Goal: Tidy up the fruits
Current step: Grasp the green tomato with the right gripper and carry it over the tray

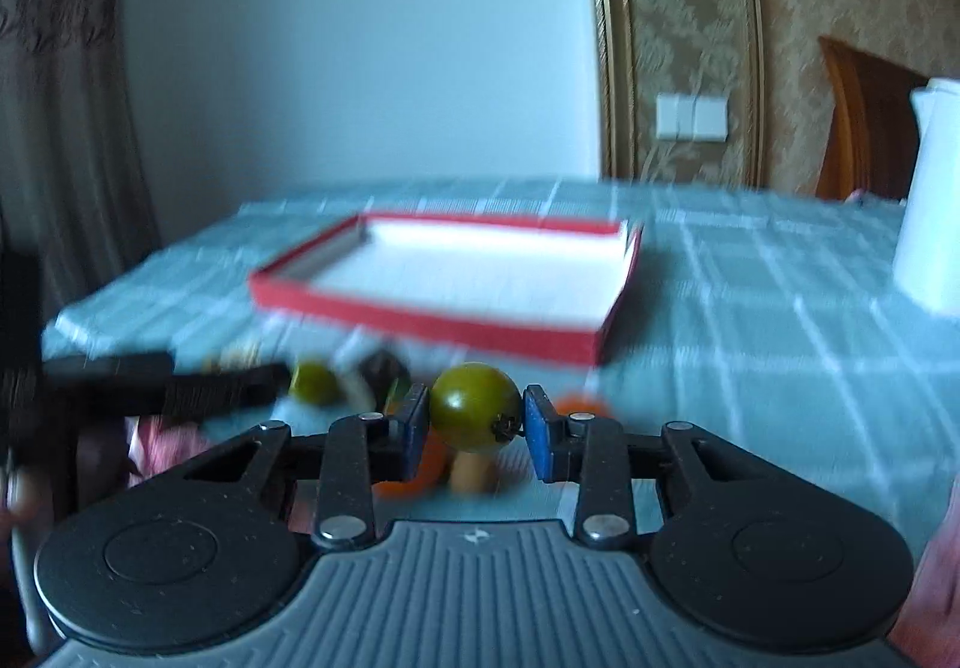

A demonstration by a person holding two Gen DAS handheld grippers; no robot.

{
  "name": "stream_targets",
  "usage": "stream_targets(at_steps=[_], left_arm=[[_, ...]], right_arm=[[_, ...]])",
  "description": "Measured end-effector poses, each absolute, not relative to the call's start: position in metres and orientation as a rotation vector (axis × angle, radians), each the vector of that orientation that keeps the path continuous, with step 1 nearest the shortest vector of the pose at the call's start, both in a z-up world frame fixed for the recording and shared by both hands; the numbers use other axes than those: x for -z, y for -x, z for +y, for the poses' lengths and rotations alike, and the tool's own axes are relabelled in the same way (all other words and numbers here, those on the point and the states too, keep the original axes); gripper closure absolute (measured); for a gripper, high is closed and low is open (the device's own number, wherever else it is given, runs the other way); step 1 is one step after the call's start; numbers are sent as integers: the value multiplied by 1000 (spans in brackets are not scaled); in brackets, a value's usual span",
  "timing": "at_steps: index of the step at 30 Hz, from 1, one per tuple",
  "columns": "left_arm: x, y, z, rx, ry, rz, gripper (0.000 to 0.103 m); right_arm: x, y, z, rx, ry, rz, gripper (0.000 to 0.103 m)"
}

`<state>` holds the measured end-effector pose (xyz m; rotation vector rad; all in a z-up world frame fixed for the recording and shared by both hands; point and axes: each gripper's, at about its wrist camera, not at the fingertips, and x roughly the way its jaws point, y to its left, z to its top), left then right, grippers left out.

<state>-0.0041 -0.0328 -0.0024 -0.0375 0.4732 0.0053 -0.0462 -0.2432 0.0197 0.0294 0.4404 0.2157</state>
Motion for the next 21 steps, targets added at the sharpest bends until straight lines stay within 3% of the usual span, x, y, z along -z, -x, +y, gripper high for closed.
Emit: stream_targets(at_steps=[12, 21], left_arm=[[1, 3, -30, -3, 51, 477, 0], [3, -2, -27, 9, 68, 500, 0]], right_arm=[[-16, -76, -252, -100, -29, 476, 70], [8, -97, -249, -75, 2, 508, 70]])
